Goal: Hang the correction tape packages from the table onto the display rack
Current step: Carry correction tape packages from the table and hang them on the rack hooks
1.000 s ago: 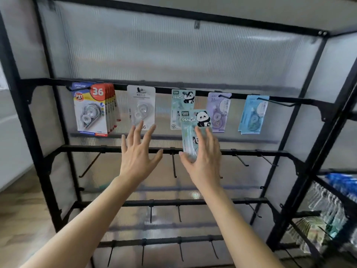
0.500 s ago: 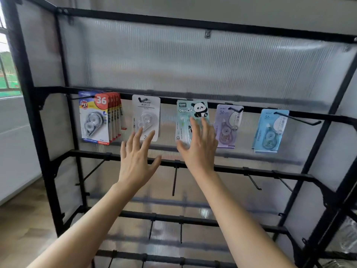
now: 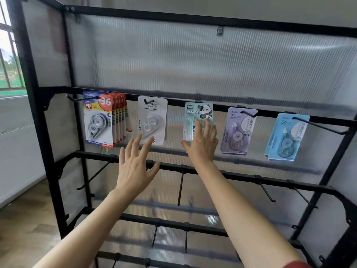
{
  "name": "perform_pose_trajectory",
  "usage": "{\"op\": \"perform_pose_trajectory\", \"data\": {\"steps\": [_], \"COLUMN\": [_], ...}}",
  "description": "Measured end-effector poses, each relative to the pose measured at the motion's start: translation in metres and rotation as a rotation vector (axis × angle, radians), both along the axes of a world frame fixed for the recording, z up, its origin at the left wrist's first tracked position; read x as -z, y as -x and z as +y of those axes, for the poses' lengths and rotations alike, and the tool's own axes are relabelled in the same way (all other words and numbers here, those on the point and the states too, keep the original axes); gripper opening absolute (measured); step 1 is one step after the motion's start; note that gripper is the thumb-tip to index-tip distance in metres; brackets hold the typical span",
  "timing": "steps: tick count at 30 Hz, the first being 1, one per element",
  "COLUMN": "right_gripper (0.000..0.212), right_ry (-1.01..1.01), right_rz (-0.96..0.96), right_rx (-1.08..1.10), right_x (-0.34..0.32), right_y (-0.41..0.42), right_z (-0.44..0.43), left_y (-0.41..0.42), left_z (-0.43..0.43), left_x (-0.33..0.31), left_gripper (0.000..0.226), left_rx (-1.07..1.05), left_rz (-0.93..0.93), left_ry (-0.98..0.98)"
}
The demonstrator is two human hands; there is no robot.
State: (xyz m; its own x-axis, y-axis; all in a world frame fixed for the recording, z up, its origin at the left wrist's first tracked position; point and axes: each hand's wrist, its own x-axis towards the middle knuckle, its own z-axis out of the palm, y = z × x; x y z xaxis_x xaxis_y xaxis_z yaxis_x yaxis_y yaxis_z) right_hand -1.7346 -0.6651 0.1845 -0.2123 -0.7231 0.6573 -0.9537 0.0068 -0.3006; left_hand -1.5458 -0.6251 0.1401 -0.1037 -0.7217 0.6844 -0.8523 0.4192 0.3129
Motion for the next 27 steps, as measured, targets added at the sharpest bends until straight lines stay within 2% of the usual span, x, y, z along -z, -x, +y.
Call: {"op": "perform_pose_trajectory", "data": {"steps": [8, 14, 20, 27], "right_gripper": [0.088, 0.073, 0.067, 0.065], "right_ry": [-0.096, -0.098, -0.176, -0.253], "right_rz": [-0.003, -0.032, -0.075, -0.103], "right_rx": [-0.025, -0.057, -0.086, -0.14], "right_x": [0.001, 0.03, 0.079, 0.141], "right_y": [-0.001, -0.022, -0.075, -0.158], "right_z": [-0.005, 0.04, 0.106, 0.177], "left_y": [-0.015, -0.03, -0.059, -0.133], "left_z": [-0.005, 0.004, 0.035, 0.099], "left_x": [0.004, 0.017, 0.047, 0.109], "left_gripper": [0.071, 0.071, 0.072, 0.072], "left_rx": [0.036, 0.082, 0.122, 0.1], "left_rz": [-0.009, 0.012, -0.021, -0.088], "left_ry": [-0.018, -0.045, -0.138, -0.272]}}
